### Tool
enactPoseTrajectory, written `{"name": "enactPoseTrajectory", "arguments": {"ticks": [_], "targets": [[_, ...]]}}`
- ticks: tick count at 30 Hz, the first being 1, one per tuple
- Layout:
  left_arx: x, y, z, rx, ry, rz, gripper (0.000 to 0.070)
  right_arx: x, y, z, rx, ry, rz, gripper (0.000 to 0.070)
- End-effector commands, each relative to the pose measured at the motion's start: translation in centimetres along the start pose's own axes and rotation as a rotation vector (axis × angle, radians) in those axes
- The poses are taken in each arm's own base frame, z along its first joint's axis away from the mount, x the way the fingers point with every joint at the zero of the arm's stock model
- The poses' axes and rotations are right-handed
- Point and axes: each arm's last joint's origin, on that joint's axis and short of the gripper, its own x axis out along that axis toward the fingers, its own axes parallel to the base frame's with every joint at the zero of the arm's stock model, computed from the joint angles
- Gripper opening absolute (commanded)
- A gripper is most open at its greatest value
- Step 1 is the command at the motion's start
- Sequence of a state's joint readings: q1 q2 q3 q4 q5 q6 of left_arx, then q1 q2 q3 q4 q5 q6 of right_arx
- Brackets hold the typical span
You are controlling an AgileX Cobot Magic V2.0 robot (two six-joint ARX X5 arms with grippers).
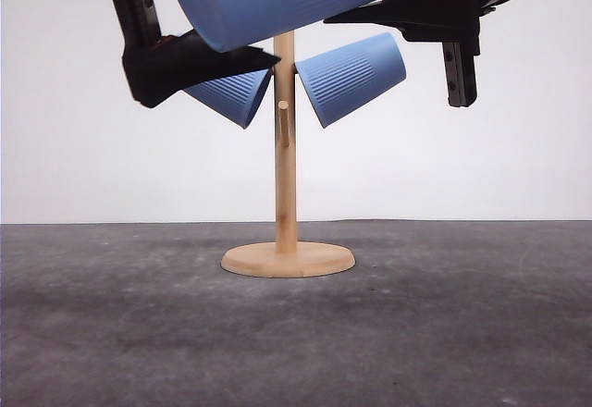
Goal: Place three cups
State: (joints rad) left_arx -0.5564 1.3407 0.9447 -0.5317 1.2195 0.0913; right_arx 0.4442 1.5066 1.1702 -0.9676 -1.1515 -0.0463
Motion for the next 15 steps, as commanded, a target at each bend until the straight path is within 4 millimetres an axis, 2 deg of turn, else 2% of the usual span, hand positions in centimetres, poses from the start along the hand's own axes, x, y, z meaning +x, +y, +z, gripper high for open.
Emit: {"name": "enactPoseTrajectory", "arguments": {"ticks": [1, 5, 12, 15], "targets": [[0.29, -0.09, 0.48, 0.054, 0.002, -0.025, 0.0700, 0.06, 0.22, 0.55, -0.007, -0.002, 0.013, 0.0003], [0.39, -0.13, 0.47, 0.066, 0.004, -0.029, 0.0673, 0.07, 0.22, 0.52, -0.003, -0.001, 0.014, 0.0003], [0.38, -0.13, 0.48, 0.068, 0.003, -0.029, 0.0426, 0.06, 0.21, 0.52, -0.003, -0.001, 0.014, 0.0003], [0.38, -0.13, 0.48, 0.070, 0.003, -0.029, 0.0387, 0.07, 0.21, 0.49, 0.001, 0.001, 0.014, 0.0003]]}}
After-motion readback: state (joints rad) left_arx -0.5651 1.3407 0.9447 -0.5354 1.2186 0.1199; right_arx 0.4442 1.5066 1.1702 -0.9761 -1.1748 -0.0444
